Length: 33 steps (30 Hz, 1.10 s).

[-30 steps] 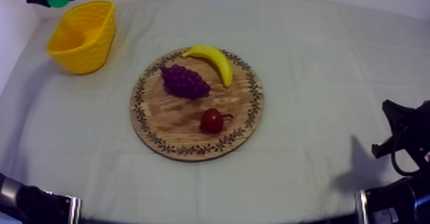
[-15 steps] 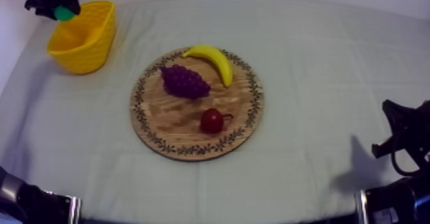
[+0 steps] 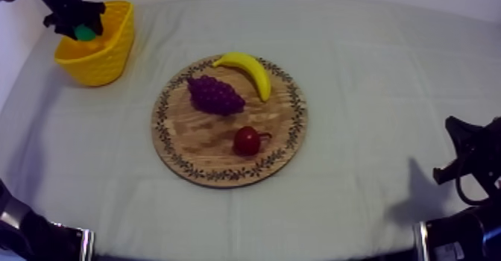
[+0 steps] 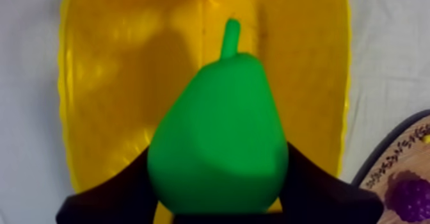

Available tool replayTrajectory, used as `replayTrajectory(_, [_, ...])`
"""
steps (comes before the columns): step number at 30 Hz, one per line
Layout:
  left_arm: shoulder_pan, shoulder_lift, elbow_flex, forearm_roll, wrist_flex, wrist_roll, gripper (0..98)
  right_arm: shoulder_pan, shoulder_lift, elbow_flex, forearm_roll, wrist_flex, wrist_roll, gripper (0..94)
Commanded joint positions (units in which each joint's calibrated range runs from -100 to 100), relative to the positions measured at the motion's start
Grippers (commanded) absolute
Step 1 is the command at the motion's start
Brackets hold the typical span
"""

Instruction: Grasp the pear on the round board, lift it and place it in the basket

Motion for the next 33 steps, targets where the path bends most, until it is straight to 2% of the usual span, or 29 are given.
replayTrajectory(1, [-0.13,1.64,-0.44,0.08,-0.30,-0.20,49.5,-0.04,-0.03,-0.02,0.00,0.02,0.01,0.4])
replayTrajectory(10, [-0.93,7.16,-2.72,0.32,-1.78,-0.52,52.5,-0.05,-0.03,-0.02,0.00,0.02,0.01,0.4])
replayTrajectory(13, [-1.16,8.17,-3.32,0.41,-2.20,-0.54,58.5,-0.05,-0.03,-0.02,0.00,0.02,0.01,0.4])
replayTrajectory(24, [-1.45,8.34,-4.59,0.41,-1.68,-1.20,89.7,-0.05,-0.03,-0.02,0.00,0.02,0.01,0.4])
replayTrajectory(28, [-1.48,8.07,-4.83,0.42,-1.17,-1.40,94.5,-0.05,-0.03,-0.02,0.00,0.02,0.01,0.4])
replayTrajectory(33, [-1.54,7.28,-4.59,0.44,-0.98,-1.74,96.0,-0.05,-0.03,-0.02,0.00,0.02,0.01,0.4])
